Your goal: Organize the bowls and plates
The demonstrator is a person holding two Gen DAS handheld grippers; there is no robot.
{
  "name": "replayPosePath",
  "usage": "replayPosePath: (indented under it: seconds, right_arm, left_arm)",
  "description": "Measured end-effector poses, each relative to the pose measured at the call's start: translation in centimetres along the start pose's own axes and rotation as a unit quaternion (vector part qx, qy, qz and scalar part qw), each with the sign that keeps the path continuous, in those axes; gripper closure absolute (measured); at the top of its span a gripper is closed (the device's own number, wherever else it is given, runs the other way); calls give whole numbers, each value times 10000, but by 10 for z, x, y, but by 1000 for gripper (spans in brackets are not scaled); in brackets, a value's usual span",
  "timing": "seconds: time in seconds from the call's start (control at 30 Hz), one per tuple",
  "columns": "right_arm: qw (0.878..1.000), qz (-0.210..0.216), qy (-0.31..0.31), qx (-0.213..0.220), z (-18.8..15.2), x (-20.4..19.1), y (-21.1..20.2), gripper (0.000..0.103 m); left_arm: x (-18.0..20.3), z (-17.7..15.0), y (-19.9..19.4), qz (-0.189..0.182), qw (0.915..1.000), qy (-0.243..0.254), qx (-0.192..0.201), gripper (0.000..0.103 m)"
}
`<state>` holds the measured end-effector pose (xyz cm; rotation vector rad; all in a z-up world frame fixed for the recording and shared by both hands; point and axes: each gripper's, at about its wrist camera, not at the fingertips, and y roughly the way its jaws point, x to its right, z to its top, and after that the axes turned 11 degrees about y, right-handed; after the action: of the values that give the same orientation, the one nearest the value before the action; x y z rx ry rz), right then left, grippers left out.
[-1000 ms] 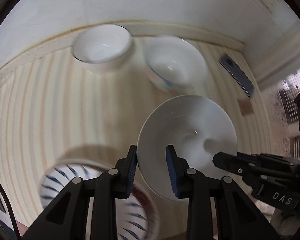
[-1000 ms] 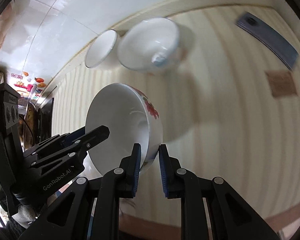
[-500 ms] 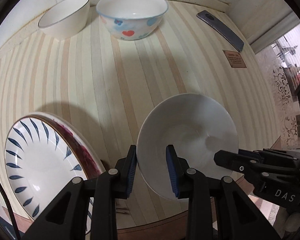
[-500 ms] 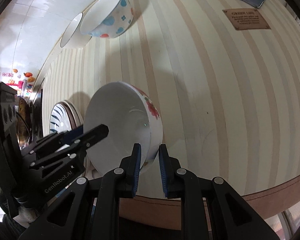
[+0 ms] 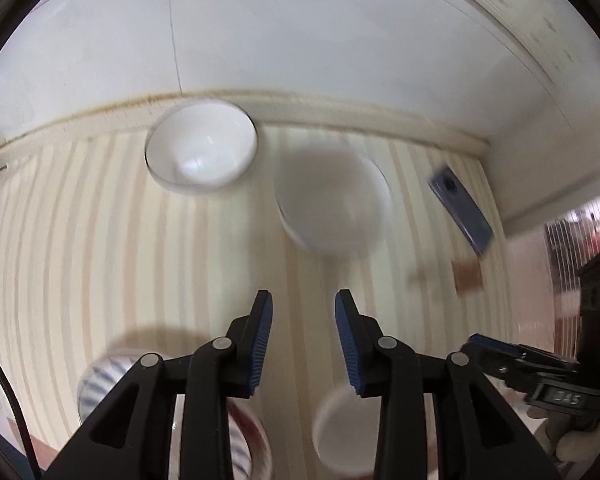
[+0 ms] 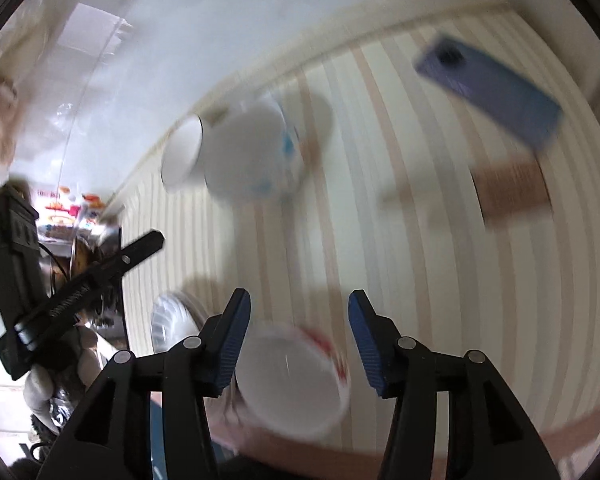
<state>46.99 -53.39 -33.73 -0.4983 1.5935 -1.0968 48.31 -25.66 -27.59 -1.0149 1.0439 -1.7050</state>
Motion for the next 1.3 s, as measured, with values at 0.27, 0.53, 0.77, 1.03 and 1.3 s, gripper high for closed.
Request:
replayPosePath:
  seconds: [0.27,0.53,0.77,1.03,1.3]
  right_arm:
    - [9999,-29,-48,-102,95,-36,62,49]
    - [9996,-251,-52,-106,109,-40,105,88]
    - [9996,-255,-90,-31,97,-39,92,88]
    - [9997,-168,-155,127,59,-39,43,88]
    - [9992,-280,-281,74,-19,-25,-5,87]
  left_arm:
    - [-25,50,54,-52,9995,-139,-273,73]
    - [-16,60,95,-101,9991,90,-407,78]
    - [-6,56,91,-88,9989,238,-405,78]
    - [14,34,45,-188,9985,458,-233,78]
    - [52,-16,-9,-332,9961,805,-102,78]
